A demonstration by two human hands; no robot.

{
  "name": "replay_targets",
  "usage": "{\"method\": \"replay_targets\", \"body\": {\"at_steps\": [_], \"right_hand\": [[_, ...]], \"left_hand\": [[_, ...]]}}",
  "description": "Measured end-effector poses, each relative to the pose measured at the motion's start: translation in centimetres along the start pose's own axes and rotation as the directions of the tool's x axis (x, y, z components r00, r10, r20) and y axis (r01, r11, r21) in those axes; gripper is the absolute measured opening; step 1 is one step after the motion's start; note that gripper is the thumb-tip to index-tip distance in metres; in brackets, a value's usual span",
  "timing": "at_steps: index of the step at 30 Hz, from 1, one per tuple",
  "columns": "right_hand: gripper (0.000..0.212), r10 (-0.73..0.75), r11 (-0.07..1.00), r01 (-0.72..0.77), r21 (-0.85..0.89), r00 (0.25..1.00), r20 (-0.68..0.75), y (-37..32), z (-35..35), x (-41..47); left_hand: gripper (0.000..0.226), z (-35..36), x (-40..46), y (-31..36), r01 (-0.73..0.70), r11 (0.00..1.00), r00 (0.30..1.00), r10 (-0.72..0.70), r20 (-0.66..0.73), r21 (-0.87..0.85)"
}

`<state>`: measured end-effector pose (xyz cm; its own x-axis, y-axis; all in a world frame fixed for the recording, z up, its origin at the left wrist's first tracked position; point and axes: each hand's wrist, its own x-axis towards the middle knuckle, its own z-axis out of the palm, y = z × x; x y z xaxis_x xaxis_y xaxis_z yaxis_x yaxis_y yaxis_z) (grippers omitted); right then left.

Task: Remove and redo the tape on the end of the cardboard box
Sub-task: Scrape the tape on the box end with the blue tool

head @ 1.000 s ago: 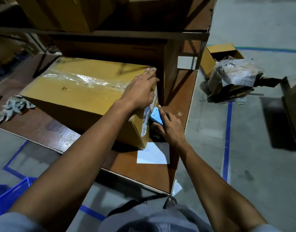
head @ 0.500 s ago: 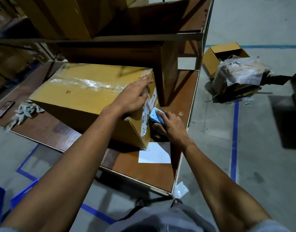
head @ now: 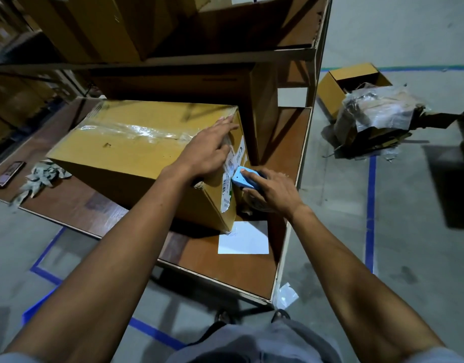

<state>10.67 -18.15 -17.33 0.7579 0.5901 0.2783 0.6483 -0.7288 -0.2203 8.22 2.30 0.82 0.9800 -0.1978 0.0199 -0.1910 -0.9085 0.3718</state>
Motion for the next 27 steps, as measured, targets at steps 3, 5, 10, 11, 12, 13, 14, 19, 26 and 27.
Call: {"method": "replay_targets", "body": {"at_steps": [3, 5, 10, 11, 12, 13, 14, 19, 26, 27], "right_hand": [[0.064, -0.006, 0.999, 0.008, -0.049, 1.0, 0.025, 0.8, -1.4, 0.5], [0.067, 0.01, 0.997, -0.008, -0.072, 1.0, 0.027, 1.0, -2.1, 0.5], [0.066, 0.028, 0.998, -0.026, -0.051, 0.999, 0.028, 0.4, -2.1, 0.3], [0.066, 0.034, 0.998, -0.032, -0.046, 0.999, 0.029, 0.2, -2.1, 0.2], [0.066, 0.038, 0.998, -0.037, -0.043, 0.999, 0.026, 0.1, -2.0, 0.2], [0.065, 0.042, 0.998, -0.041, -0.043, 0.999, 0.022, 0.0, -2.0, 0.1], [0.064, 0.045, 0.998, -0.044, -0.044, 0.999, 0.02, -0.1, -2.0, 0.1], [0.061, 0.056, 0.997, -0.055, -0.05, 0.998, 0.028, -0.8, -1.7, 0.3], [0.06, 0.066, 0.995, -0.061, -0.077, 0.996, 0.058, -1.8, -2.1, 0.0], [0.059, 0.055, 0.995, -0.051, -0.086, 0.997, 0.049, -1.9, -2.1, -0.1]], "left_hand": [[0.064, 0.0, 0.0, 0.0, 0.002, 1.0, 1.0, -0.002, -0.002, 0.009], [0.064, 0.1, 0.0, 0.1, 0.002, 1.0, 1.0, -0.002, -0.002, 0.018], [0.064, 0.2, -0.1, 0.4, 0.001, 0.999, 1.0, -0.001, -0.003, 0.035], [0.064, 0.2, -0.1, 0.4, 0.001, 0.999, 1.0, 0.0, -0.004, 0.041], [0.064, 0.3, -0.1, 0.4, 0.001, 0.999, 1.0, -0.001, -0.006, 0.047], [0.064, 0.3, -0.1, 0.5, 0.003, 0.999, 1.0, -0.003, -0.006, 0.053], [0.065, 0.4, -0.1, 0.5, 0.005, 0.998, 1.0, -0.005, -0.005, 0.058], [0.085, 0.7, -0.1, 0.8, 0.048, 0.992, 0.999, -0.049, 0.003, 0.113], [0.089, 0.7, 0.1, 0.6, 0.08, 0.986, 0.997, -0.082, 0.004, 0.145], [0.089, 0.7, 0.1, 0.7, 0.081, 0.987, 0.997, -0.083, 0.003, 0.138]]}}
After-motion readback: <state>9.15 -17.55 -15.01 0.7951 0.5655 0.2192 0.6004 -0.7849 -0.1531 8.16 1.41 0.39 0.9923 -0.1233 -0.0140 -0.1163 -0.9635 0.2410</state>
